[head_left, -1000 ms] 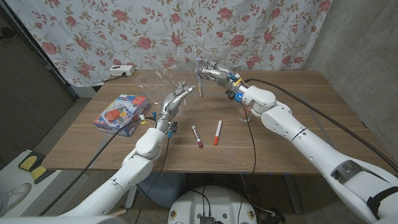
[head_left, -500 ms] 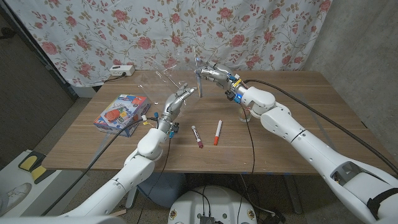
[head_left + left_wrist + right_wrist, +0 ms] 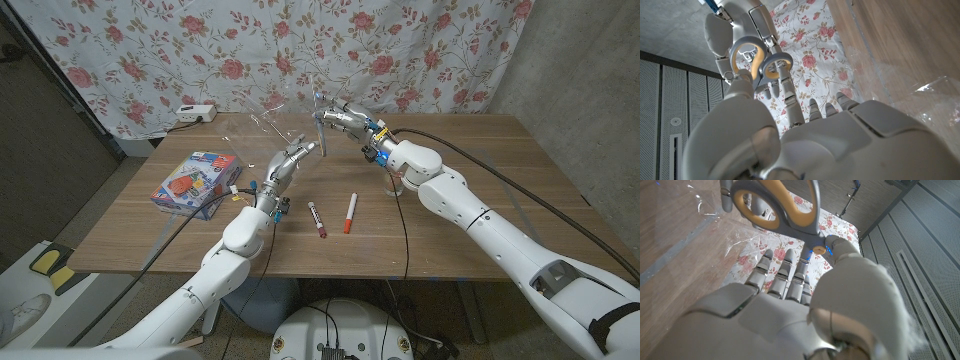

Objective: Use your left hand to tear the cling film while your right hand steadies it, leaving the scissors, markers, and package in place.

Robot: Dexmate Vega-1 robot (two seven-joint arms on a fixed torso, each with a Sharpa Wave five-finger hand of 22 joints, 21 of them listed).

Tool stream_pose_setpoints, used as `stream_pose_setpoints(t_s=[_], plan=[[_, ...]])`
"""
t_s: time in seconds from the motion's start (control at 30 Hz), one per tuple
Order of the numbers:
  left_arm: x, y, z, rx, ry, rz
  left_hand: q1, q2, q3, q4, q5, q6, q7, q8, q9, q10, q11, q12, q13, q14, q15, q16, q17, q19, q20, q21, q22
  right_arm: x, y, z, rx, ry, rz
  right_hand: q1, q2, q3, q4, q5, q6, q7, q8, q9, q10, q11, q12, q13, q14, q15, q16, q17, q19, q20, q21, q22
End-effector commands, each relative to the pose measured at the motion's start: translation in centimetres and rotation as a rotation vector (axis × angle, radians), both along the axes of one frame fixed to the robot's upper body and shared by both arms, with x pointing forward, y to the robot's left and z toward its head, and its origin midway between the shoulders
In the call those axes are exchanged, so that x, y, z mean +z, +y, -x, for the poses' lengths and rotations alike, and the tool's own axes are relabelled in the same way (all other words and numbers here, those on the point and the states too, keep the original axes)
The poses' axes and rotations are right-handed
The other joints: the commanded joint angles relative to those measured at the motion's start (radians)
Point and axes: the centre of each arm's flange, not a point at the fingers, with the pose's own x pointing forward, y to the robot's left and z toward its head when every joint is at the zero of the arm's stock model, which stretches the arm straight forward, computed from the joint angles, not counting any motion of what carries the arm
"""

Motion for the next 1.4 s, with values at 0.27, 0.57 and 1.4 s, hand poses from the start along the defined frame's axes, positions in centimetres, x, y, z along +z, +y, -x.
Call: stream_pose_setpoints(t_s=[0.27, 0.57, 1.4], plan=[[-0.31, -0.07, 0.25, -0.005, 0.004, 0.006, 0.010, -0.001, -0.006, 0.002, -0.001, 0.001, 0.002, -0.014, 0.002, 0.008, 0.005, 0.007, 0.003, 0.006, 0.005, 0.009, 0.000, 0.001, 0.009, 0.006, 0.003, -0.43, 0.52, 0.64, 0.004, -0.007, 0.005, 0.003, 0.012, -0.004, -0.001, 0.008, 0.013, -0.001, -0.001, 0.003, 0.103, -0.110, 0.008, 0.001, 0.010, -0.151, -0.002, 0.007, -0.004, -0.004, 0.003, 0.001], [-0.51, -0.14, 0.39, -0.008, 0.005, 0.005, 0.011, 0.002, -0.007, 0.003, 0.000, 0.006, 0.000, -0.019, 0.002, 0.009, 0.003, 0.007, 0.003, 0.007, 0.003, 0.008, 0.000, 0.002, 0.008, 0.006, 0.004, -0.48, 0.76, 0.84, -0.002, -0.016, 0.013, 0.003, 0.012, -0.004, -0.001, 0.009, 0.016, -0.003, -0.001, 0.003, 0.103, -0.110, 0.009, 0.000, 0.011, -0.151, -0.005, 0.008, -0.005, -0.005, 0.003, 0.001], [-0.36, -0.97, -0.03, -0.022, 0.006, -0.005, 0.012, 0.004, -0.011, 0.003, 0.000, 0.016, -0.002, -0.029, 0.003, 0.012, 0.001, 0.005, 0.003, 0.007, 0.002, 0.007, 0.000, 0.004, 0.005, 0.007, 0.004, -0.93, 1.17, 0.84, -0.016, -0.027, 0.014, 0.008, 0.012, -0.009, -0.004, 0.009, 0.036, -0.015, 0.002, 0.003, 0.105, -0.113, 0.014, -0.003, 0.016, -0.158, -0.007, 0.014, -0.008, -0.004, 0.002, 0.001]])
